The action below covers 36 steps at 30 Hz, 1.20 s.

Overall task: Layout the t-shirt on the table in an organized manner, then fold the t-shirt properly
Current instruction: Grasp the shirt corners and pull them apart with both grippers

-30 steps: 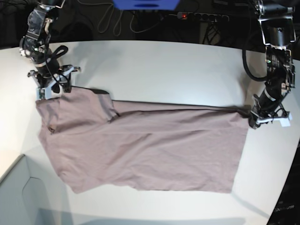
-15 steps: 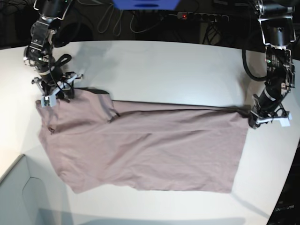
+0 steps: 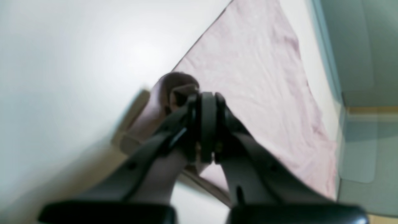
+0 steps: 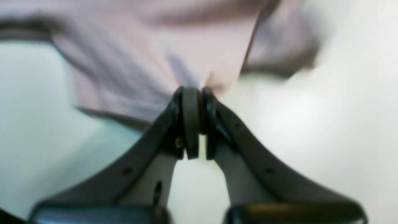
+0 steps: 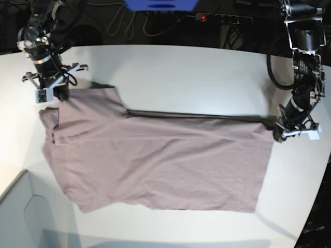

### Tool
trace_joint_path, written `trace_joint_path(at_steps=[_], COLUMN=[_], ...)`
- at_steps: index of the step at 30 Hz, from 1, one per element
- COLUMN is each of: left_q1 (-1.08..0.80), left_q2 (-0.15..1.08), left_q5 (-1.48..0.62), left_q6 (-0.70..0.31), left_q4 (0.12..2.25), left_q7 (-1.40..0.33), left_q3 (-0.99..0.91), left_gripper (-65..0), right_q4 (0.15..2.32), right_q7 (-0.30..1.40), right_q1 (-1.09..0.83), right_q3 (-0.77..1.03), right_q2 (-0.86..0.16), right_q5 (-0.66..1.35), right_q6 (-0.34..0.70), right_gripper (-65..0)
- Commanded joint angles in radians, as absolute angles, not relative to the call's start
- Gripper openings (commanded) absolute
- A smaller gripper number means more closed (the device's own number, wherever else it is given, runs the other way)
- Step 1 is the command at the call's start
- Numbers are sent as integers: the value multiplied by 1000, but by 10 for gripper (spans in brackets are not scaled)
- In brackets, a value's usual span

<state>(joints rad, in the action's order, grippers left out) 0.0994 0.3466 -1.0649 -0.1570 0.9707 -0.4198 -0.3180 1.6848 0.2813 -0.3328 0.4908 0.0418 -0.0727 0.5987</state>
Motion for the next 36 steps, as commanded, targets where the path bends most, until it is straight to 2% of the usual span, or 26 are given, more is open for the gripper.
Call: trace_joint_path(at_steps=[1, 5, 11, 17, 24, 36], left_q1=[104, 35, -65, -163, -239, -302], left_q2=[363, 364, 363, 335, 334, 308], left_q5=[-1086, -1086, -1086, -1086, -1086, -1086], left_q6=[-173, -171, -170, -173, -173, -173], left_q4=[1013, 1133, 1245, 1320, 1333, 1313], left_q7=[-403, -403, -401, -403, -403, -403], left_q3=[-325, -326, -364, -456, -467, -467], left_gripper=[-645, -645, -645, -645, -645, -645], right_q4=[1755, 1903, 2003, 2003, 2002, 2002], right_q7=[257, 249, 243, 107, -1, -28], right_q1=[-363, -478, -599, -714, -805, -869], right_q3=[493, 493, 493, 503, 496, 493], right_q2=[56, 102, 134, 133, 134, 128], right_q5=[-51, -47, -28, 7, 7, 77], right_q6=[602, 607, 607, 607, 607, 608], right_gripper=[-650, -650, -650, -650, -650, -650])
